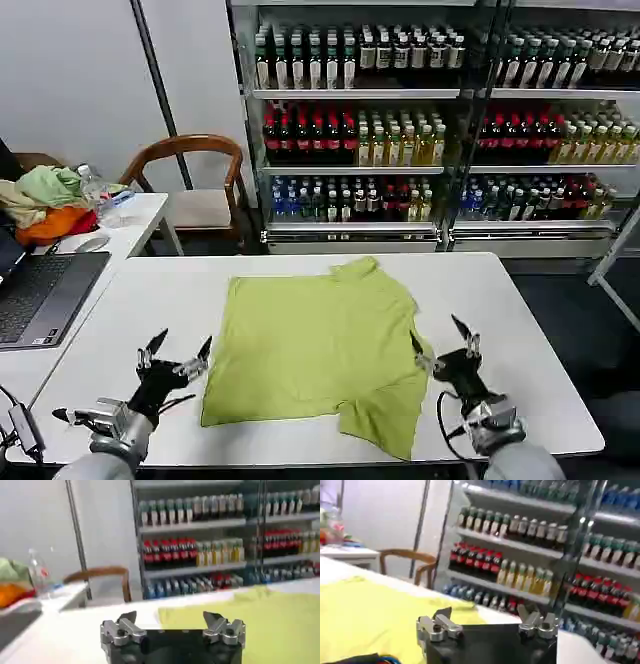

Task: Fold and organize the clothes.

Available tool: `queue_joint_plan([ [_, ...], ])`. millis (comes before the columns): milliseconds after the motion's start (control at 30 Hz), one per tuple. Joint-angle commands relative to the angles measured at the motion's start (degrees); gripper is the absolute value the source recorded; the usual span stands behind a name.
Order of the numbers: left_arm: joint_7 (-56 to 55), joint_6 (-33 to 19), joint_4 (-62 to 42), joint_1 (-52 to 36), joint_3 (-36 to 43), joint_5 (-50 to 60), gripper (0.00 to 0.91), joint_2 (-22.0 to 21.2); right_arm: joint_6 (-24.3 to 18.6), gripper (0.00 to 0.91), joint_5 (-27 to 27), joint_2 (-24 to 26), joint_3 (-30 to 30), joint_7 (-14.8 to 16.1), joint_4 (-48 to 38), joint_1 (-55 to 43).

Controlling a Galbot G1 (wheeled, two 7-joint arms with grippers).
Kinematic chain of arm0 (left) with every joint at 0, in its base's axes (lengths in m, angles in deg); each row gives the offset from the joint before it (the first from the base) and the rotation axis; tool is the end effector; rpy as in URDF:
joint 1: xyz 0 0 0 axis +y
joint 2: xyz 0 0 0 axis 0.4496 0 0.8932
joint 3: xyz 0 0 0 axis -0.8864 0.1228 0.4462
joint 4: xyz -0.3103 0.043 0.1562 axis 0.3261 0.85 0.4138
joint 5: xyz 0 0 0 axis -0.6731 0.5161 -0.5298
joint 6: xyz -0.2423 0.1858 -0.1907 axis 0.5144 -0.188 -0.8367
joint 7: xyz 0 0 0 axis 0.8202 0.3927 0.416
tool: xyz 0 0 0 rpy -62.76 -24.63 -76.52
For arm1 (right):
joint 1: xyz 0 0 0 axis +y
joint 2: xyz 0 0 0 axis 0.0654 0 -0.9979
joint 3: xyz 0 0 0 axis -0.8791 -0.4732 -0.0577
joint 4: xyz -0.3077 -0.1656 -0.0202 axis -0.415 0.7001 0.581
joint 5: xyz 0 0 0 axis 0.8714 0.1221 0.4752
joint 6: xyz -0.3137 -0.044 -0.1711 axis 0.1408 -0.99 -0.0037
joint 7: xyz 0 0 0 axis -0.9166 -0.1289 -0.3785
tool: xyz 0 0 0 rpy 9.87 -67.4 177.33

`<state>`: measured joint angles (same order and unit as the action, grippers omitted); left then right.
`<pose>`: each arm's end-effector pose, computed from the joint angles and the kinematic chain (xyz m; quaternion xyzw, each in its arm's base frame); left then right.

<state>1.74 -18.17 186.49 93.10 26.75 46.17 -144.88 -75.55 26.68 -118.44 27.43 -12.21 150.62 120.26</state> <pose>0.1999 0.0965 -0.2664 -0.0699 -0.9872 -0.0365 0.1385 0.1988 -0.0511 -0.2966 0.1297 -0.9806 0.1140 0.0933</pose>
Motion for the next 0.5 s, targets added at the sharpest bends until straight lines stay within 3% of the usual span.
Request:
queue_joint_plan([
  [33, -8.63, 12.26, 5.97, 9.04, 4.53, -4.17, 0.907, 1.43, 1.07, 0.907, -0.93, 1.74, -2.43, -1.63, 3.69, 9.55],
  [500, -16.02, 11.76, 2.14, 7.51, 7.04, -6.38, 0.907, -0.05, 1.31, 0.907, -0.22, 0.15, -6.03, -4.36, 1.21, 11.27],
])
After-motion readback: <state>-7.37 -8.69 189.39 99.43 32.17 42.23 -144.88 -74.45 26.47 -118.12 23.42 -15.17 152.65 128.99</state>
